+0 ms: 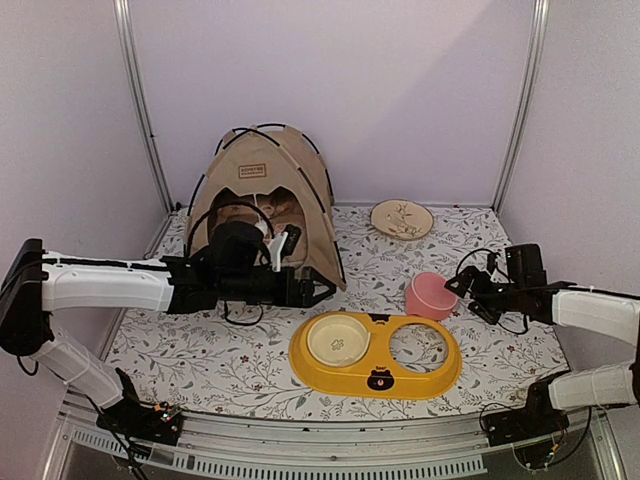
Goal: Set up the pet tent
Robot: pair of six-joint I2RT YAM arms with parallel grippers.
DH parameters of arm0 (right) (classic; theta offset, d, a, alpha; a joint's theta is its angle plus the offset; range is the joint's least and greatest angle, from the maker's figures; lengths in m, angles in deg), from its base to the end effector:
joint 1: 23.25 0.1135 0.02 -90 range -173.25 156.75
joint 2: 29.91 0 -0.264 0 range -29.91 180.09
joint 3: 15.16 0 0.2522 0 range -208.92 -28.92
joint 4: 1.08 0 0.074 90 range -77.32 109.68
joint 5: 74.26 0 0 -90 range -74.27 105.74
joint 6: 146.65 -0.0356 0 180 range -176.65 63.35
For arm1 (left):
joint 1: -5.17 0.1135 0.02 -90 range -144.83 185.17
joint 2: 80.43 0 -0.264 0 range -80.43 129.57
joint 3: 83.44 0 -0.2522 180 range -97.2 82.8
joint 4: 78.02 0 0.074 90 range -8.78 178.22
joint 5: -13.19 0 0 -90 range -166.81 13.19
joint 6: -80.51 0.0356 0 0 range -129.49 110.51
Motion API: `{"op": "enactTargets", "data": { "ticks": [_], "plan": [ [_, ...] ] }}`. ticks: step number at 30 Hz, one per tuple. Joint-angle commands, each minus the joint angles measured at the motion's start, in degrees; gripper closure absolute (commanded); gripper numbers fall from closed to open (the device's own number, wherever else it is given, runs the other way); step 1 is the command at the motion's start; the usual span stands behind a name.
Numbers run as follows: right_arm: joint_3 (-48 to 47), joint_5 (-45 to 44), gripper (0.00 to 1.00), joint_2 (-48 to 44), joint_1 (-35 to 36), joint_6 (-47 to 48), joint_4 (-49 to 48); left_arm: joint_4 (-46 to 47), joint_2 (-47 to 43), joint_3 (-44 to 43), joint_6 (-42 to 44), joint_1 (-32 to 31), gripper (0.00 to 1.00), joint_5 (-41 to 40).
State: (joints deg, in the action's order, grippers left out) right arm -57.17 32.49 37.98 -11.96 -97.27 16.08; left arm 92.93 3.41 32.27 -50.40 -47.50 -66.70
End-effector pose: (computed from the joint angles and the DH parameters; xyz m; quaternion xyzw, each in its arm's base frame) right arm 0.2201 0.0544 0.1742 0.1736 0.8925 0.2926 0.2960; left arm 0.1922 -0.2623 0.2394 0.1325 0.8474 -0.4225 0.2930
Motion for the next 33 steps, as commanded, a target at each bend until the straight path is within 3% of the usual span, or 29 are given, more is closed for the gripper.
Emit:
{"op": "enactTargets", "data": {
  "ticks": [1,6,9,13,17,23,33],
  "plan": [
    [3.9,-0.4,0.01,-7.3,5.7,-8.0,0.0,0.3,1.2,-0.7,0.4,-0.8,0.01,0.8],
    [8.9,-5.9,0.01,-7.3,16.9,-15.1,-1.8,1.5,2.2,-0.8,-0.5,-0.9,0.0,1.0],
    [10.5,-6.3,0.01,-2.1,22.6,-19.4,-10.0,1.5,2.6,-1.2,-0.6,-0.9,0.01,1.0],
    [6.0,-6.7,0.01,8.3,28.5,-21.5,-18.2,0.9,2.7,-1.7,-0.4,-0.9,0.0,0.9],
    [5.1,-8.8,0.01,13.3,29.1,-23.0,-25.0,-0.4,1.8,-1.8,-0.2,-1.0,0.01,0.2],
    [9.8,-15.7,0.01,13.4,27.6,-27.4,-30.6,-1.5,0.3,-1.1,-0.1,-0.9,0.0,-0.9],
    [18.8,-20.4,0.01,22.5,24.8,-39.0,-63.6,-1.1,1.1,-2.2,-0.3,-1.0,0.0,-0.2]
  ]
}}
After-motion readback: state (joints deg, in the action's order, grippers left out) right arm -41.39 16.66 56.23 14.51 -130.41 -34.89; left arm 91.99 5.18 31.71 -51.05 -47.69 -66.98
